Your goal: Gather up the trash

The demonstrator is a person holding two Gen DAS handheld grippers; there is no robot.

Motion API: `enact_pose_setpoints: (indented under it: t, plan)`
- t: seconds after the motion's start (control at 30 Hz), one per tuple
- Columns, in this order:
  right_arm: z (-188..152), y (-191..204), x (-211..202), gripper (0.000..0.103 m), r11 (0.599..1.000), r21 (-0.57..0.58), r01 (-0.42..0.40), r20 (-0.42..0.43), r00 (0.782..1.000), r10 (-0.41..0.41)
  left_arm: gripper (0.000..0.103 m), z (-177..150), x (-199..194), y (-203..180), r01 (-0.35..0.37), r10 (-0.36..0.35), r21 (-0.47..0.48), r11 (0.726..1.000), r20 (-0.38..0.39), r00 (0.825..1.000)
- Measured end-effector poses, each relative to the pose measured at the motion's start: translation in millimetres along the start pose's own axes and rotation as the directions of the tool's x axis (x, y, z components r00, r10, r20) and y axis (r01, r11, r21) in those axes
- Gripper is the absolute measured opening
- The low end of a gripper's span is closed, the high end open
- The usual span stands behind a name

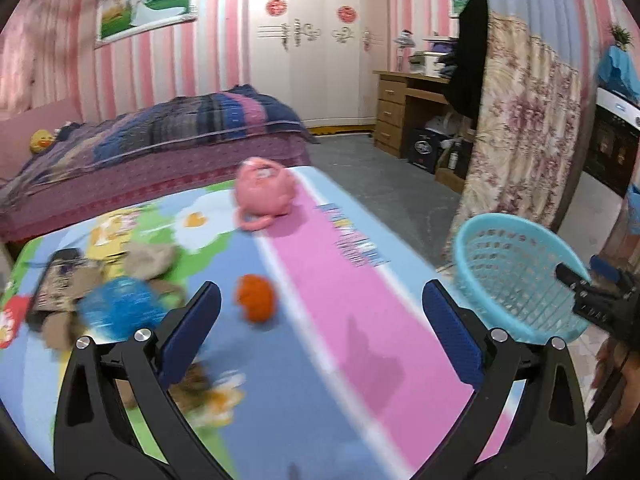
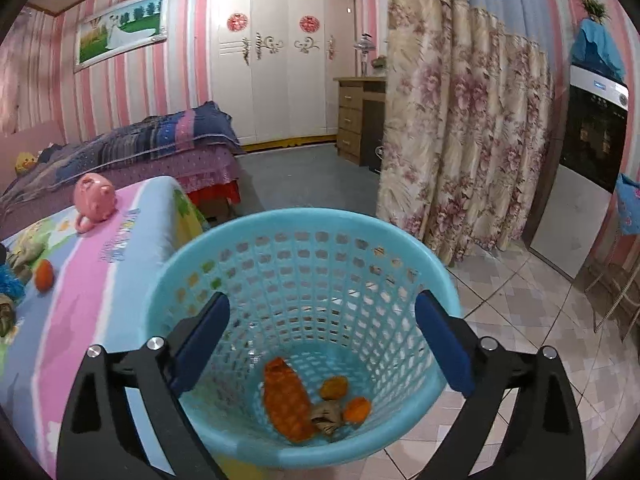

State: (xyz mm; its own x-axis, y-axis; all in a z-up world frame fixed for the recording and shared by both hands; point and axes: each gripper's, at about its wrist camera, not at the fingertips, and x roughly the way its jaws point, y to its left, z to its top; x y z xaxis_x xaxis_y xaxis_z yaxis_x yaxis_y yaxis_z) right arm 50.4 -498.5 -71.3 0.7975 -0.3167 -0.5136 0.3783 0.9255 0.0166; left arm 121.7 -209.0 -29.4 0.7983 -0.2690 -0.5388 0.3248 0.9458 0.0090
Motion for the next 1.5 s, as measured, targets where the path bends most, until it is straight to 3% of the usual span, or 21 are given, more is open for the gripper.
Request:
enact_pose_setpoints:
  t: [0.33, 0.8, 1.13, 1.33, 1.5]
  plan:
    - [10.9, 82.2, -32.6, 0.097, 0.991, -0.065, -0.117, 0.05, 0.992, 0.12, 0.098, -9.7, -43.0, 89.5, -0.153, 0.154, -0.048, 0.987, 0.01, 0.988]
    - [13.5, 194.0, -40.5, 0.097, 0.955, -0.206, -0.215, -0.013, 0.976, 0.217, 0.098, -23.7, -52.8, 197.9, -0.22, 0.217, -0.153, 0.963, -0.034, 0.976]
    - [6.1, 248.9, -44.0, 0.097, 0.947, -0.152, -0.281, -0.039, 0.96, 0.279, 0.098, -34.5, -53.8, 239.1, -0.257, 0.251, -0.182, 0.949, -0.057, 0.966]
    - [-17.8, 286.3, -42.9, 0.097, 0.911, -0.27, -0.311, -0.068, 0.95, 0.304, 0.098, -40.4, -54.7, 259.5, -0.272, 0.262, -0.205, 0.94, -0.077, 0.962]
    - [-28.9, 308.6, -44.5, 0.097, 0.872, -0.313, -0.377, -0.11, 0.926, 0.361, 0.098, -43.7, -53.7, 270.5, -0.291, 0.276, -0.218, 0.932, -0.096, 0.956]
